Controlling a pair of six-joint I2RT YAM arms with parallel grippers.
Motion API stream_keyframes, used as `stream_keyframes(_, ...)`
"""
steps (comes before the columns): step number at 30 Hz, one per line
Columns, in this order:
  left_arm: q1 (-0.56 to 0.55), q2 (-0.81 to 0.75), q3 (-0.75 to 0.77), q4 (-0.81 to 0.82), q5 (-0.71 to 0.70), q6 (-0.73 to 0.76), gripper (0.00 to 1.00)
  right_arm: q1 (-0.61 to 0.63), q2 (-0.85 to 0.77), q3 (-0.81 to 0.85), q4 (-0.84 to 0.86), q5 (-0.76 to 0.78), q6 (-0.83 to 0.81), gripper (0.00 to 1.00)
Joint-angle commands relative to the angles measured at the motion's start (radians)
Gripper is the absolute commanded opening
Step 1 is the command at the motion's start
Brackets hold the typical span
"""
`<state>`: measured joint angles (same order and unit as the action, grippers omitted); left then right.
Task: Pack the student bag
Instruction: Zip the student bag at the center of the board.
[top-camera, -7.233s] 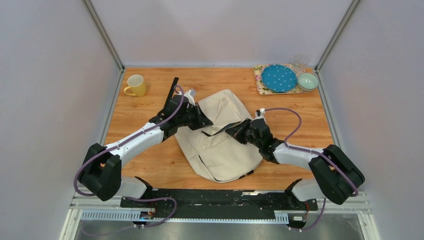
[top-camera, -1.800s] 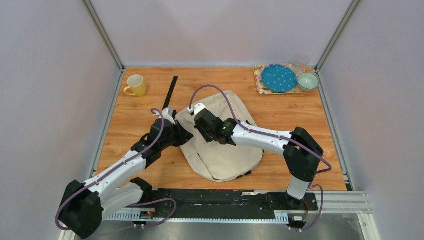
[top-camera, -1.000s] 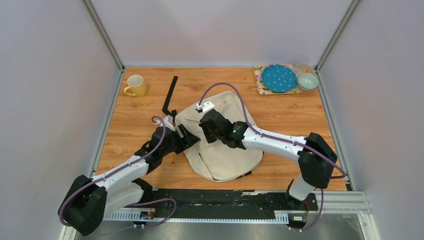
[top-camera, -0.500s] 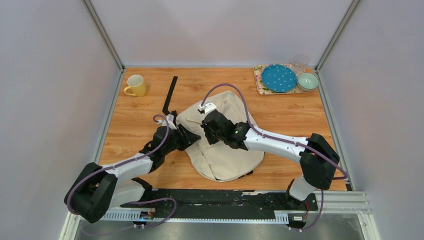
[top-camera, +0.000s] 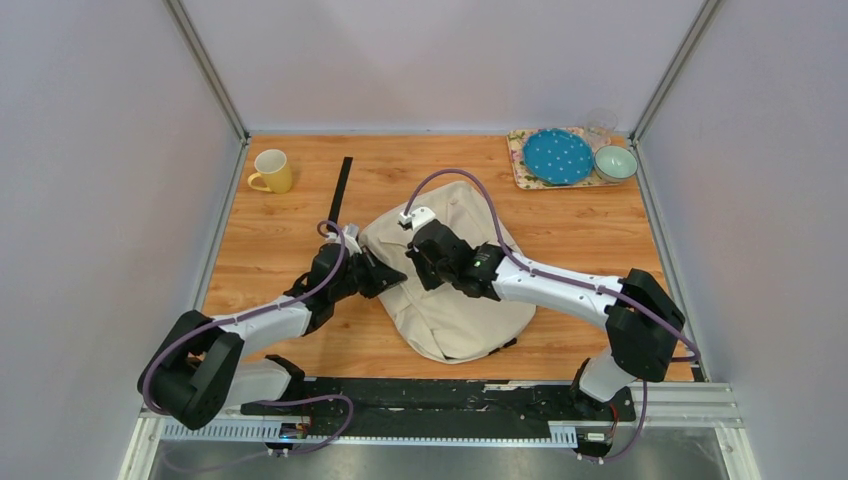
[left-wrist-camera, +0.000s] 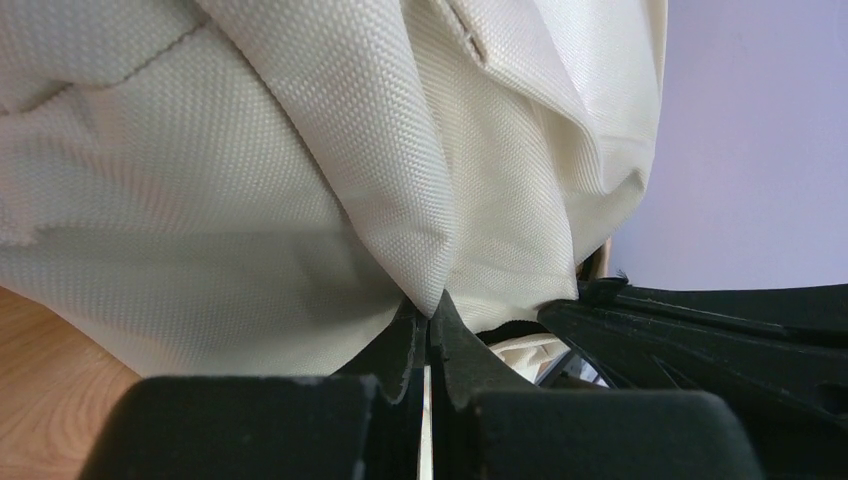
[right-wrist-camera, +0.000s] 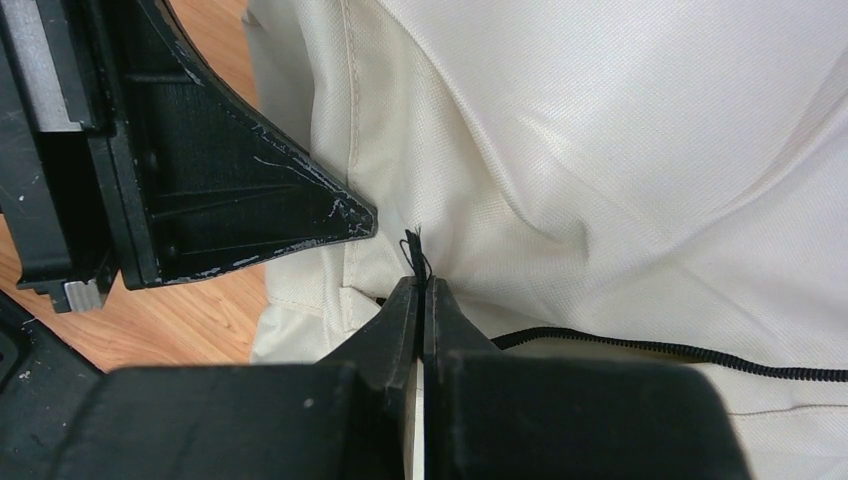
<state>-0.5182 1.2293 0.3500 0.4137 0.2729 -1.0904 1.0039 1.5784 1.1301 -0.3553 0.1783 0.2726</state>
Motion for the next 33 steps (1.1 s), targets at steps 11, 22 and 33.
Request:
stream_keyframes(11,0.004,-0.062,0.057,-0.029,0.052,0.080,0.00,-0.040,-0.020,0.025,0.087,-0.071,0.071,0.09)
stream_keyframes(22,0.004,-0.053,0.046,0.007,0.094,0.067,0.00,-0.062,0.029,0.053,0.113,-0.088,0.089,0.00)
stream_keyframes(33,0.004,-0.065,0.040,0.002,0.094,0.073,0.00,-0.068,-0.003,0.031,0.104,-0.023,0.091,0.05)
